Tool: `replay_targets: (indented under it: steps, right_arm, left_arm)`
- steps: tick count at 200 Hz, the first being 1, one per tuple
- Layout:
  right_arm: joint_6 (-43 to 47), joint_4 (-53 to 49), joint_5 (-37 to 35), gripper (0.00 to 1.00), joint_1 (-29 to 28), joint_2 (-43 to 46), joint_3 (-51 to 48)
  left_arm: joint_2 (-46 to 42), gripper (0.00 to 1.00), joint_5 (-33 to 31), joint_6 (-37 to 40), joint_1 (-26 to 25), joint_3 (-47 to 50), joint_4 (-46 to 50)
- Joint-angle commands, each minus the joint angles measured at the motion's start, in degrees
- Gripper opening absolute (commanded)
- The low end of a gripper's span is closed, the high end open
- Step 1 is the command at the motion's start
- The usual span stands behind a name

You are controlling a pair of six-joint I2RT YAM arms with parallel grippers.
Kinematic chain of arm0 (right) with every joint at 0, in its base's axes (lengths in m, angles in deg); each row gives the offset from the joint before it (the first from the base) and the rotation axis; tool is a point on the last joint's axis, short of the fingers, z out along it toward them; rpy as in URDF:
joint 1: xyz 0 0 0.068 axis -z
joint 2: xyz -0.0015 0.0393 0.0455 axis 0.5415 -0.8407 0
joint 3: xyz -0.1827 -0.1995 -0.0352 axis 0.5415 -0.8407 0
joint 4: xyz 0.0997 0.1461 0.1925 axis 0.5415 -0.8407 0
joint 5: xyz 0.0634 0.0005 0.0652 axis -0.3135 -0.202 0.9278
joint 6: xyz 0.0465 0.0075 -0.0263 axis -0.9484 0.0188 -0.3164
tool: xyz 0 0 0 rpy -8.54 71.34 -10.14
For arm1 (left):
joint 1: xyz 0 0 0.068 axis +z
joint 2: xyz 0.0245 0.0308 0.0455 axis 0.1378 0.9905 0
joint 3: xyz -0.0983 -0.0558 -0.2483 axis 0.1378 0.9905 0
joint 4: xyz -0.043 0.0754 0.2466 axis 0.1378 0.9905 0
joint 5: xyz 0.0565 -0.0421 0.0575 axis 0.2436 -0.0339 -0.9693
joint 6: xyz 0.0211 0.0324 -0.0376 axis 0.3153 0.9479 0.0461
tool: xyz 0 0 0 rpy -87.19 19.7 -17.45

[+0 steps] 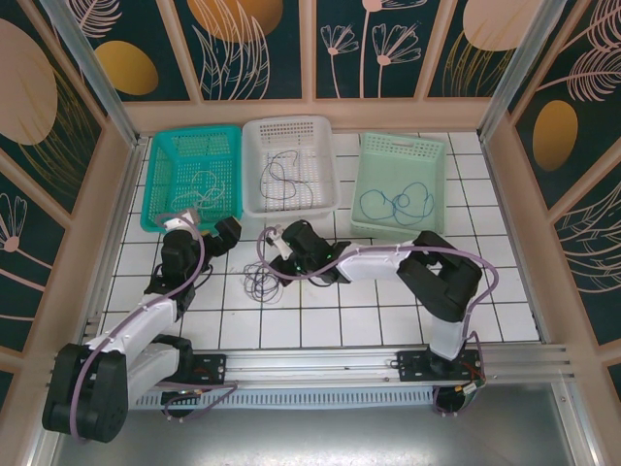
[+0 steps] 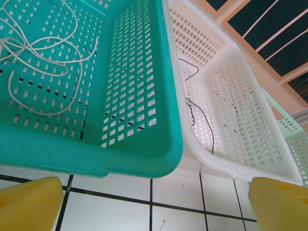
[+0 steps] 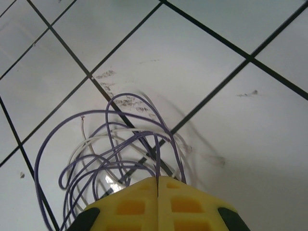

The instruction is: Untangle the cables

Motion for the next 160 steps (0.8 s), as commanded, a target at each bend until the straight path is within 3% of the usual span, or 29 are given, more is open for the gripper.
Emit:
replay_targets:
  steps: [1,65,107,160]
  right_arm:
    - [-0.41,1.97,-2.80,0.00,-0.53,5.44,-1.70]
    - [-0.41,1.34,-5.87,0.00,0.00,21.11,-8.10]
    - [0.59,-0.38,-8.60,0.00,1.85,32.53,-10.19]
    - [1.93,-1.67,-9.60,0.00,6.49,44.46,-11.09]
  left_arm:
    - [0.88,0.99,1.80,-1.12,0.35,-1.57,-2.84]
    - [2.22,0.98,7.00,-0.30,0.31,-2.23,-4.82]
    - [2.06,0.97,15.80,1.63,-0.12,-2.54,-10.03]
    - [2.59,0.94,18.81,7.31,-8.25,-4.88,-13.76]
